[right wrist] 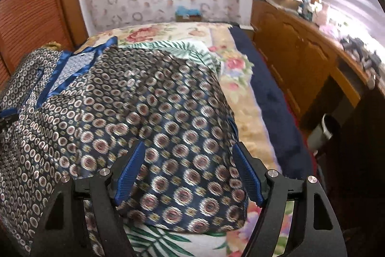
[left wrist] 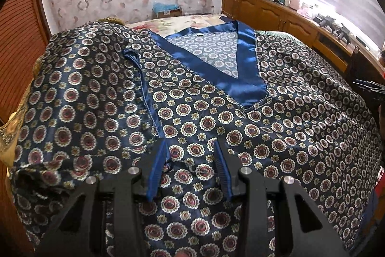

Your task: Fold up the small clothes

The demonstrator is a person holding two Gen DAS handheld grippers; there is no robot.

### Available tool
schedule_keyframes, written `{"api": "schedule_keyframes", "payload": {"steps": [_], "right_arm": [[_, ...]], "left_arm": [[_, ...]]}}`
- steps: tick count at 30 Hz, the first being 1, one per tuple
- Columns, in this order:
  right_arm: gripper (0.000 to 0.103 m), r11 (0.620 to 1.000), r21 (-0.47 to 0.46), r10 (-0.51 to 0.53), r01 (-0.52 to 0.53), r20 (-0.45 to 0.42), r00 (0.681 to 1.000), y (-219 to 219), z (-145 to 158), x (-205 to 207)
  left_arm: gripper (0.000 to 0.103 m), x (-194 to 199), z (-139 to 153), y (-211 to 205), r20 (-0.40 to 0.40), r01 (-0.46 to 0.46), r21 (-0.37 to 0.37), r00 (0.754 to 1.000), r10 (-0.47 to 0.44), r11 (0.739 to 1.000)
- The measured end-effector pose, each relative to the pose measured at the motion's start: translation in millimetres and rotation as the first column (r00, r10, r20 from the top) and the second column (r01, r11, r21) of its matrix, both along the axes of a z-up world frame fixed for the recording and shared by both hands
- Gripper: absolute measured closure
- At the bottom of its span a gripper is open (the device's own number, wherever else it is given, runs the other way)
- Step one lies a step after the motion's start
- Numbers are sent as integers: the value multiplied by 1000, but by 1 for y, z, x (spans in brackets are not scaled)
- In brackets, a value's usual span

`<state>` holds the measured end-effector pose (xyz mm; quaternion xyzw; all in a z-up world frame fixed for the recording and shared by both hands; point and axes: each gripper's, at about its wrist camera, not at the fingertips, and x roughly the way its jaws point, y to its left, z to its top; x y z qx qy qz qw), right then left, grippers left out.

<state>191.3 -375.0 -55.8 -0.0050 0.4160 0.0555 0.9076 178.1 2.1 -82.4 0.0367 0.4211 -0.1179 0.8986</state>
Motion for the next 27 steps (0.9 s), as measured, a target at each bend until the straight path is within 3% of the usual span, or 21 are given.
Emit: {"api": "schedule_keyframes", "payload": {"steps": [13, 19, 21, 24, 27], "right_arm": [[35, 996, 87, -16, 21, -57, 998, -28, -13, -29], [56, 994, 111, -6, 13, -63, 998, -30, -17, -39], [73, 995, 96, -12, 16, -47, 999, -30, -15, -42], [90, 999, 36, -16, 16, -20, 1000, -28, -11, -43], [96, 1000, 22, 1, -2, 17, 1000, -26, -2, -44]], "left_arm": [[62, 6, -7, -8, -7, 26, 15, 1000, -26, 1000], [60, 4, -7, -10, -3, 31, 25, 1000, -31, 999], [59, 6, -8, -11, -3, 30, 23, 1000, -30, 999], [59, 8, -9, -11, -5, 30, 18, 1000, -30, 999], [57, 8, -9, -10, -7, 34, 12, 999, -34, 999]]}}
